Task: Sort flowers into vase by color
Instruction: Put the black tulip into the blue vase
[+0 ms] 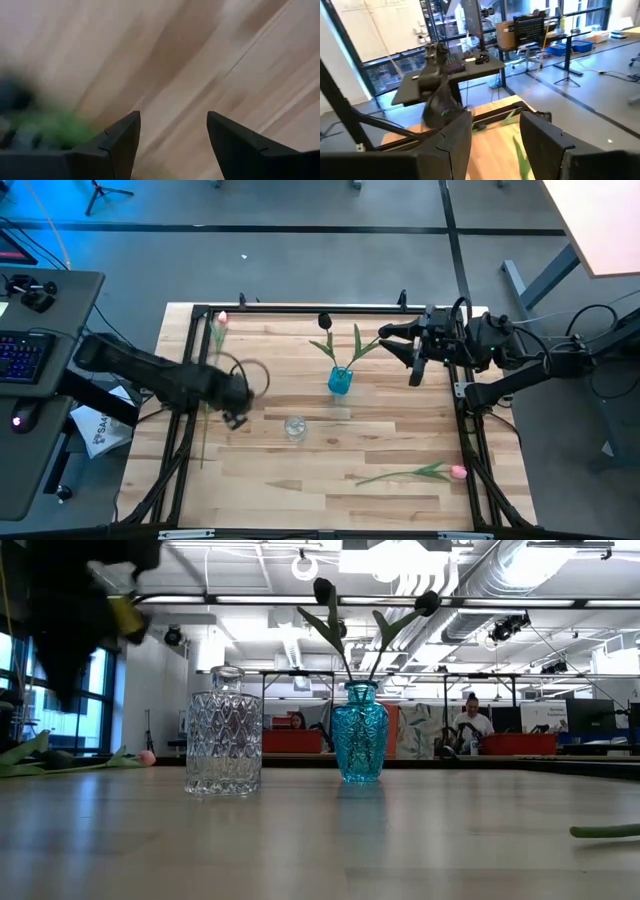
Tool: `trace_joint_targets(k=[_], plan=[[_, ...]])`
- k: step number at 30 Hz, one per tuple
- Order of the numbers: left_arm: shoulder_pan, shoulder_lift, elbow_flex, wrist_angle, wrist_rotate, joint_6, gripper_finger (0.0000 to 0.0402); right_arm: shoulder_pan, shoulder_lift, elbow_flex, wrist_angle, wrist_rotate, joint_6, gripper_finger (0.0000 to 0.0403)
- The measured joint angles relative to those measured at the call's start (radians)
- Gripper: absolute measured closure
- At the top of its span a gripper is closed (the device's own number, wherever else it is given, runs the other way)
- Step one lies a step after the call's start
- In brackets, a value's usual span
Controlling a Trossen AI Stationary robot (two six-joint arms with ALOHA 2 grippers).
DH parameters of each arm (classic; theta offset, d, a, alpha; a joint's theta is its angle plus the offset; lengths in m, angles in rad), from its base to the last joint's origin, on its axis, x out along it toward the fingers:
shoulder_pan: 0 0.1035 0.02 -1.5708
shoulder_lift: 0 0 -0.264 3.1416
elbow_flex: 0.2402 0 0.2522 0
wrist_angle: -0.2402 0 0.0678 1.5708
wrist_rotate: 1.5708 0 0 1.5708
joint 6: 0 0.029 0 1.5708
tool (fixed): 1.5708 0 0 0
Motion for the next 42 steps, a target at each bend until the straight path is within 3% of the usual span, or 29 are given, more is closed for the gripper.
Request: trace_joint_targets(k=[4, 12, 16, 20, 24, 35, 42], plan=[[-0.088, 0.102, -0.002, -0.158, 0.0, -0.063, 0.0186, -0.011, 0.003, 0.0, -0.003, 0.003, -0.034, 0.0242], [-0.101, 0.194, -0.027, -0.112, 0.07, -0.041, 0.0195, -0.053, 0.005, 0.0, -0.037, -0.014, -0.026, 0.0242], [-0.093, 0.219, -0.069, -0.062, 0.149, 0.049, 0.0216, -0.055, 0.006, 0.0, -0.045, -0.014, -0.026, 0.0242], [-0.06, 0.264, -0.076, -0.078, 0.249, 0.168, 0.029, -0.066, 0.009, 0.0, -0.045, -0.015, -0.026, 0.0242], [-0.035, 0.305, -0.076, -0.102, 0.264, 0.289, 0.0387, -0.08, 0.021, 0.0, -0.045, -0.015, -0.025, 0.0242], [0.037, 0.511, -0.076, -0.106, 0.226, 0.506, 0.0401, -0.092, 0.1, 0.0, -0.053, -0.016, -0.017, 0.0242], [0.062, 0.581, -0.076, -0.061, 0.204, 0.551, 0.0401, -0.092, 0.138, 0.0, -0.063, -0.017, 0.001, 0.0242]])
